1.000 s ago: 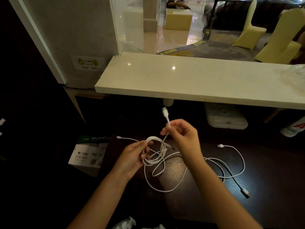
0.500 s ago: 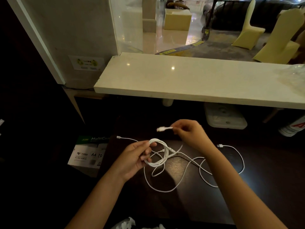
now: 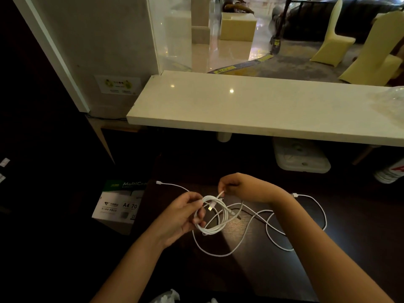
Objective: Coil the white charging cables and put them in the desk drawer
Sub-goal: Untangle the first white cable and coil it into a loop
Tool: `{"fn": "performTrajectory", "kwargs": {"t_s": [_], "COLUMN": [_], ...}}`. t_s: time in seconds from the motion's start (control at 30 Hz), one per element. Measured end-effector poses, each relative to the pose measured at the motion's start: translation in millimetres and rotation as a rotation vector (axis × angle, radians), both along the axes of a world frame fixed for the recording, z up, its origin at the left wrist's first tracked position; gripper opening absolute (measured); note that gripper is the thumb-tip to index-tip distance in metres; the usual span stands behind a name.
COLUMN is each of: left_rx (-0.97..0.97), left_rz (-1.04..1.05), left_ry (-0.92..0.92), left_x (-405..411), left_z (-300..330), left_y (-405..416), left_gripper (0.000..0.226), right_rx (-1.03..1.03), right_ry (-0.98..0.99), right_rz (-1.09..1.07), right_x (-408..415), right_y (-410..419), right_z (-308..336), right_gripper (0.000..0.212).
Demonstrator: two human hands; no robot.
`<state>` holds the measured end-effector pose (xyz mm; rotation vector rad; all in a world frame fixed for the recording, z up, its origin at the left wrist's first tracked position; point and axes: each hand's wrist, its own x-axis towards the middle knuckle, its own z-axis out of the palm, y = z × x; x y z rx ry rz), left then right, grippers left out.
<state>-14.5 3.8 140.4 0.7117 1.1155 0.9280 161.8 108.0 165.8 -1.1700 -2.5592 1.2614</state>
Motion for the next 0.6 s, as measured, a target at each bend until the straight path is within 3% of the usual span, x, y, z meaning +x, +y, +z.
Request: {"fn": "performTrajectory", "kwargs": {"t_s": [0.23,0.43,0.5,0.6], "left_rx": [-0.047,-0.042,-0.061,-0.063], "left_rz": [-0.045,-0.032,0.04,0.127], "left_ry": [-0.213,-0.235,-0.242,-0.268], "left_x": [2,4,6,11], "left_z": [1,1,-1,-6], "left_y": [-1,0,0,1], "left_gripper": [0.021,0.028,0.025,0.02], "right_rx": [-0.418,-0.478,-0.505,-0.775], "right_ry": [0.25,0.216,0.287,0.652], "right_rz": [-0.076,-0.047,-0.152,-0.494], "right_x": [-8,-13,-17,-21], "right_y": [-11,-11,-12,-10], "right_z": [-5,-8,-8,-6], "right_gripper": [0.029,0.025,0.025,0.029]}}
